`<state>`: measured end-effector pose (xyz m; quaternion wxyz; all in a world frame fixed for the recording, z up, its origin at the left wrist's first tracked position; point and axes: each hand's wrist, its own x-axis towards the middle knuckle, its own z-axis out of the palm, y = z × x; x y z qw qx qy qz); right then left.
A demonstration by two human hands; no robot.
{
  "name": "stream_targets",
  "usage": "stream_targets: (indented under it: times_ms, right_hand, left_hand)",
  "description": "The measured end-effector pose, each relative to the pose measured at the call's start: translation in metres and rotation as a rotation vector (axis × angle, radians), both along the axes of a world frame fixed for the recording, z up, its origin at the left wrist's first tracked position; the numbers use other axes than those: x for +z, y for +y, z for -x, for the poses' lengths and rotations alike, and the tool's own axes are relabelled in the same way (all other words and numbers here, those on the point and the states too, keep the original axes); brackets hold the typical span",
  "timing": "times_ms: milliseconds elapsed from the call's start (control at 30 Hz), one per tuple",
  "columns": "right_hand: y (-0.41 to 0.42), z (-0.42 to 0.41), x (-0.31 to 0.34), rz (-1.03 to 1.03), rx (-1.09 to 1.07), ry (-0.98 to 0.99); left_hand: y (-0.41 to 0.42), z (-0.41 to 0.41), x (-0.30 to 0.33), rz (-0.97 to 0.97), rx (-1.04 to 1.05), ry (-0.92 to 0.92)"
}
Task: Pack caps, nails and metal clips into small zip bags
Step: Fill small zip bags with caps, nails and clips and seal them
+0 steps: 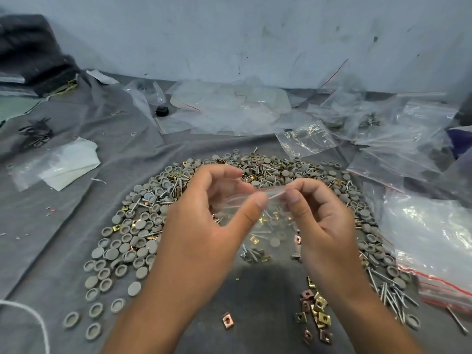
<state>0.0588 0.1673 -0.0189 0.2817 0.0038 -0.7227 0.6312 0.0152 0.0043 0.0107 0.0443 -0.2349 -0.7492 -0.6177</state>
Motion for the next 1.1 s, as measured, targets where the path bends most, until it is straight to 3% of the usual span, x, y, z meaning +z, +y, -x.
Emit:
stream_targets:
  times_ms: [133, 400, 833, 1100]
  right_hand:
    - [-0.006, 0.002, -0.003, 0.022, 0.010, -0.024]
    - [-0.004, 0.000, -0.009, -0.066, 0.112, -0.078]
    - [-0.003, 0.001, -0.019, -0.079, -0.005, -0.017]
    - [0.000, 0.002, -0.024, -0.146, -0.070, 0.002]
  left_hand:
    - [0.000, 0.002, -0.005, 0.101, -0.004, 0.072]
    - [-0.008, 0.014, -0.016, 0.036, 0.003, 0.101]
    - [0.004, 0.022, -0.020, -0.032, -0.102, 0.174]
    - [0.006, 0.019, -0.016, 0.121, -0.019, 0.341]
